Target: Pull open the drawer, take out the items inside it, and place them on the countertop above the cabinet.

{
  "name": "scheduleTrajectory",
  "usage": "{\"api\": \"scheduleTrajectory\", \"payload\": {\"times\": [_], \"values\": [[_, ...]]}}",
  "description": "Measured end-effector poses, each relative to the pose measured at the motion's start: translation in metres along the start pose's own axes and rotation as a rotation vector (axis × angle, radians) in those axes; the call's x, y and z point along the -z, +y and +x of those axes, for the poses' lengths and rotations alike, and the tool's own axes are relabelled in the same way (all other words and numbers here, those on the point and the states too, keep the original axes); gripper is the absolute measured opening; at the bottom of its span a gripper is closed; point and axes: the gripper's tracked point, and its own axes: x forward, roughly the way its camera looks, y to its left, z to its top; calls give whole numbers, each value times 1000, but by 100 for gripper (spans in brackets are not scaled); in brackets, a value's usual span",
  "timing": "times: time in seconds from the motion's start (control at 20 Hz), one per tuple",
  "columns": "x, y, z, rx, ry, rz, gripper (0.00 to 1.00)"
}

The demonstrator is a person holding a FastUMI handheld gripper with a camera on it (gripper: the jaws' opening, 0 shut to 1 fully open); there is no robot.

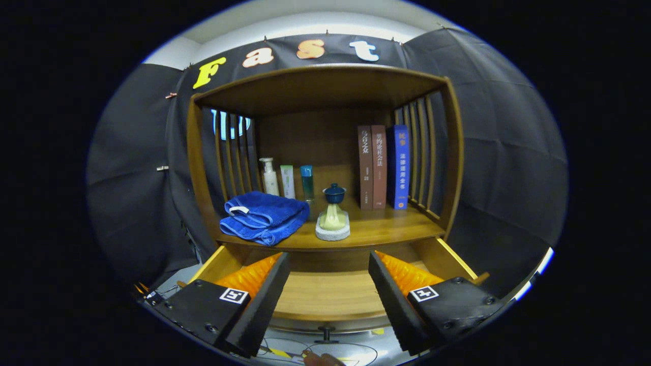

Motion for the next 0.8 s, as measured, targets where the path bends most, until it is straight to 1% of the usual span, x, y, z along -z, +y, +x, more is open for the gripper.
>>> {"api": "scheduleTrajectory", "payload": {"times": [0.2, 0.35, 0.6, 0.8], "values": [[53, -6, -25, 5, 5, 33, 99], [77, -7, -30, 0, 2, -5, 99], [111, -5, -16, -10, 58, 8, 99], [126, -3, -5, -17, 103, 21, 99]]}}
